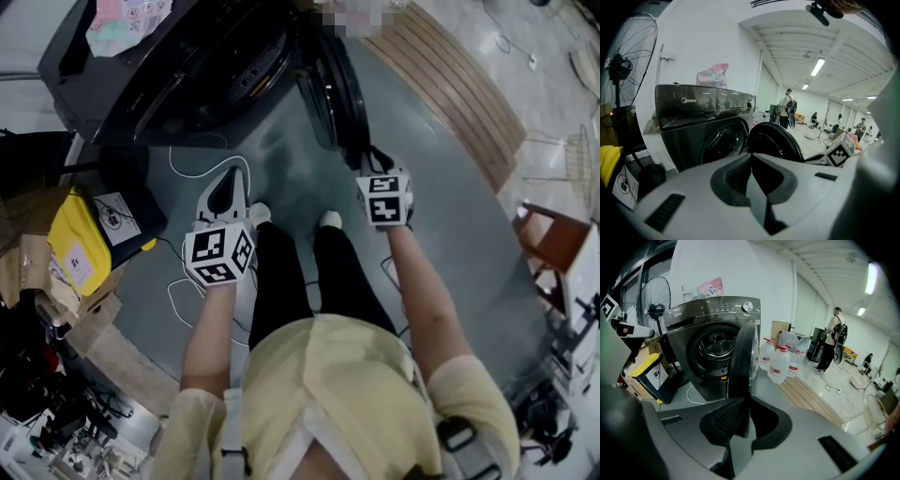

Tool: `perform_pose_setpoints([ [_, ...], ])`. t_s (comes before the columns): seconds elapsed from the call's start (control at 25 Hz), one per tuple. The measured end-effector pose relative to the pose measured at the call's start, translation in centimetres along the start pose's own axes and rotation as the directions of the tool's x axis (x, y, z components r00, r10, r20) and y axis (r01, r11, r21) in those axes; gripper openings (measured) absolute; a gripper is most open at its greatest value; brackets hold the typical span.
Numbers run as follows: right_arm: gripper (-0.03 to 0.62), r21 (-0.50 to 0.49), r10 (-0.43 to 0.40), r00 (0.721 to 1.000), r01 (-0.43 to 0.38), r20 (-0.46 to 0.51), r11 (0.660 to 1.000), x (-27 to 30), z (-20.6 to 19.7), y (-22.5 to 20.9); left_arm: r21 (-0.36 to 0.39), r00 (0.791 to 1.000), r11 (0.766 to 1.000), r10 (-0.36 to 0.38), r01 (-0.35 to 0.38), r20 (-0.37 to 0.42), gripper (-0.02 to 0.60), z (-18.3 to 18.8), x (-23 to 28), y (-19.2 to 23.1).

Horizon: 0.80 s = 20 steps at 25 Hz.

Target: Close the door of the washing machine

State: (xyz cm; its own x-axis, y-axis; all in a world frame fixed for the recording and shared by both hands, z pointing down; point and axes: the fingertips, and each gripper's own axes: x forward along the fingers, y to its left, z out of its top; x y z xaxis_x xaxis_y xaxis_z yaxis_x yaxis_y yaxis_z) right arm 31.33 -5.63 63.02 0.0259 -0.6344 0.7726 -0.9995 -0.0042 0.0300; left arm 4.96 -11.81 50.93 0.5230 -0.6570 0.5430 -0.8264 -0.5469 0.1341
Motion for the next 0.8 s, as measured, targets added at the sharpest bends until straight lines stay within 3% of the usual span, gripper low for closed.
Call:
perform_pose_setpoints([
  [0.48,0.046,0.095,-0.076,0.996,0.080,-0.045,0.992,0.7,0.8,8.2,-0.062,0.999,0.997,0.046,-0.045,0.011,0.009,-0.7,-2.7,7.6],
  [0.8,0.048,0.138,-0.069,0.996,0.076,-0.058,0.988,2.2,2.6,14.9,-0.111,0.994,0.988,0.106,-0.105,-0.002,0.009,-2.1,-5.3,13.8],
])
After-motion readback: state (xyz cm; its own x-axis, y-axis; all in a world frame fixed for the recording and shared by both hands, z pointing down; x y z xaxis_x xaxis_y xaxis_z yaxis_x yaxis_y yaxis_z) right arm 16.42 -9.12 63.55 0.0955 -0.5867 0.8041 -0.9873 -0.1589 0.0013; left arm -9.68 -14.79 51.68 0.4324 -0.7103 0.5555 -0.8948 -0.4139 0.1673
